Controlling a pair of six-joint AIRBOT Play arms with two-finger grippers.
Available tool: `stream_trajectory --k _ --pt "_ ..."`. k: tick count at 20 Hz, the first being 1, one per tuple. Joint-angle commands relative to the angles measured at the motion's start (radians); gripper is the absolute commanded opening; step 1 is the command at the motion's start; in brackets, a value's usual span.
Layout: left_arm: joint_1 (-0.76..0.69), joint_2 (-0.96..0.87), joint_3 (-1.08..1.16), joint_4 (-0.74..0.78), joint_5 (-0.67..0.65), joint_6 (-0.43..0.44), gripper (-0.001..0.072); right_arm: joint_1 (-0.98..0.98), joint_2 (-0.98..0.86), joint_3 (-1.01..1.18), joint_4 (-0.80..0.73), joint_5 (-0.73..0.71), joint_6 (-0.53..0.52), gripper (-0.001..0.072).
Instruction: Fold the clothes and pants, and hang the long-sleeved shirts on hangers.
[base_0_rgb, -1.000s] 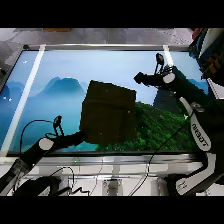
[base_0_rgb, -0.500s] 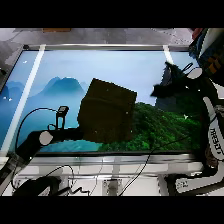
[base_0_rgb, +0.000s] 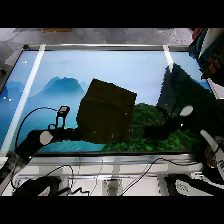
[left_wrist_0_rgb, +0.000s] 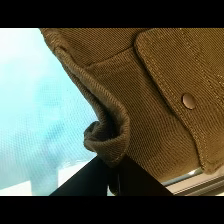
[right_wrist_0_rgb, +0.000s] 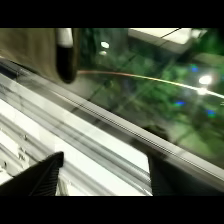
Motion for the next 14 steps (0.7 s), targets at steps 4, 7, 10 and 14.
stream_trajectory --k 4,7,10,14 --pt "0.002 0.0 0.002 0.011 -0.039 0.001 0.0662 0.006 0.041 -0.209 0.309 -0.204 -0.063 0.0587" --pt "0.028 0.002 0.006 0.089 -0.123 0.0 0.0692 0.006 0.041 -0.209 0.322 -0.235 -0.063 0.0587" --pt "0.122 0.002 0.006 0.118 -0.197 0.002 0.0692 0.006 0.041 -0.209 0.327 -0.253 -0.089 0.059" --pt "0.274 0.002 0.007 0.074 -0.233 0.034 0.0691 0.006 0.037 -0.209 0.331 -0.256 -0.088 0.059"
